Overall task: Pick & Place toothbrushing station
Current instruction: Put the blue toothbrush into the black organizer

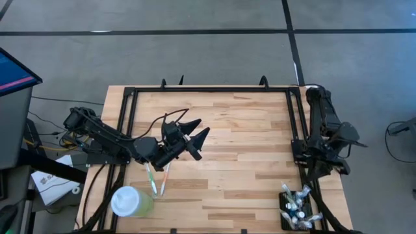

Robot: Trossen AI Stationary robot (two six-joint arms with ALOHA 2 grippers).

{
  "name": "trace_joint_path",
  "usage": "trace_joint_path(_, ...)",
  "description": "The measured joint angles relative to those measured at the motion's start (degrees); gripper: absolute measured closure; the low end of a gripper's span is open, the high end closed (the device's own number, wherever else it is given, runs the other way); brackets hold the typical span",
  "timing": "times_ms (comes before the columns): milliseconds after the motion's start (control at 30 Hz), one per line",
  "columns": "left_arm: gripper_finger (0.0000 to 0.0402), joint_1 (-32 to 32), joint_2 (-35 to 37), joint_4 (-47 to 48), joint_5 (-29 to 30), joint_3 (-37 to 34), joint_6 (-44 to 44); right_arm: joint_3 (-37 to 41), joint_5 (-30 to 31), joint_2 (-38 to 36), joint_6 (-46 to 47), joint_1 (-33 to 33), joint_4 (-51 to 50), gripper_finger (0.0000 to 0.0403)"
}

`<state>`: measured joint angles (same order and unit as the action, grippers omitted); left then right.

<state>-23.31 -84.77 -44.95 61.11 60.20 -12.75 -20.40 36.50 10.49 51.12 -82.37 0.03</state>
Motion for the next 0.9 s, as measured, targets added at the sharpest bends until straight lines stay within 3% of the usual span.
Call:
trace_joint_path(233,0.0124,0.02,0.00,0.02,0.01,0.02,0.34,0.00,0.87,6.10,16.89,0.00,0.02,0.0402)
trace_joint_path(600,0.0124,0.02,0.00,0.22,0.04,0.00,1.77,0.00,1.07,14.96,35.36,-0.26,8.82,0.0403)
trace_joint_path(900,0.0124,0.02,0.00,0.44,0.08,0.00,1.79,0.02,4.03,14.60,43.89,-2.74,4.01,0.0403)
